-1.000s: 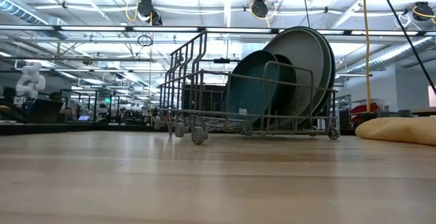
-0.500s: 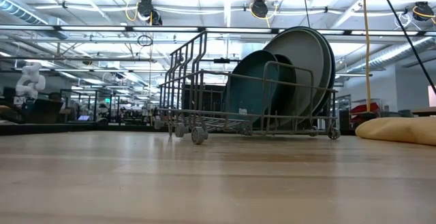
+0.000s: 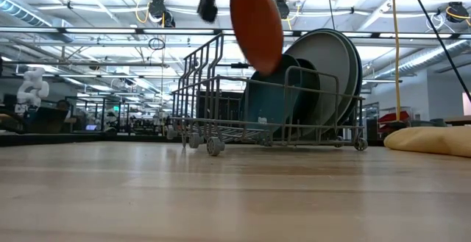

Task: Sort dishes
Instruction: Put the orange plate into the dish rack

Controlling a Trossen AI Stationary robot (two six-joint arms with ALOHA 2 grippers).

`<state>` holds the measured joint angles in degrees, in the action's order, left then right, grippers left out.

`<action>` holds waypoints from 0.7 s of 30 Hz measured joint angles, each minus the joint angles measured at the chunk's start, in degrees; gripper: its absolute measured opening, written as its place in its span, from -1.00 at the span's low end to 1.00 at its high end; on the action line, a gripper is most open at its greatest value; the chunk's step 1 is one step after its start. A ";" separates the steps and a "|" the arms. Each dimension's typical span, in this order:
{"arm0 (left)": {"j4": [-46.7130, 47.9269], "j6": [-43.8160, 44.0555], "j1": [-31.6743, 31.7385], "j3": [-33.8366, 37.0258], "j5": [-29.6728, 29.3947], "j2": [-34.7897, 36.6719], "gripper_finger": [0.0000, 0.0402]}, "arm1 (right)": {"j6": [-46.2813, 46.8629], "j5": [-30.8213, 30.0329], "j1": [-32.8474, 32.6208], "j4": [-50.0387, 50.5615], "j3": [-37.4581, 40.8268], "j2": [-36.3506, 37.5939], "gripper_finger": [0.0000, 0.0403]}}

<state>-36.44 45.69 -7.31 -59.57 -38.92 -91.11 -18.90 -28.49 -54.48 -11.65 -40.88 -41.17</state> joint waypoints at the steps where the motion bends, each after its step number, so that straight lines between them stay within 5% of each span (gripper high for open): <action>1: 1.12 2.84 -0.05 0.00 -1.47 -0.66 -1.00 | 0.00 0.00 0.00 -0.01 0.00 0.00 -0.08; 8: 16.35 17.97 -0.75 -1.61 -7.84 -1.24 -1.00 | 0.20 0.04 0.00 0.81 0.00 0.02 -0.08; 21: 24.97 25.05 -1.07 -4.74 -7.65 -1.20 -1.00 | 0.61 0.04 0.00 1.28 0.00 0.00 -0.08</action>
<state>-11.47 70.74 -8.38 -64.31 -46.58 -92.31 -18.29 -28.45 -54.48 -10.37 -40.88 -41.17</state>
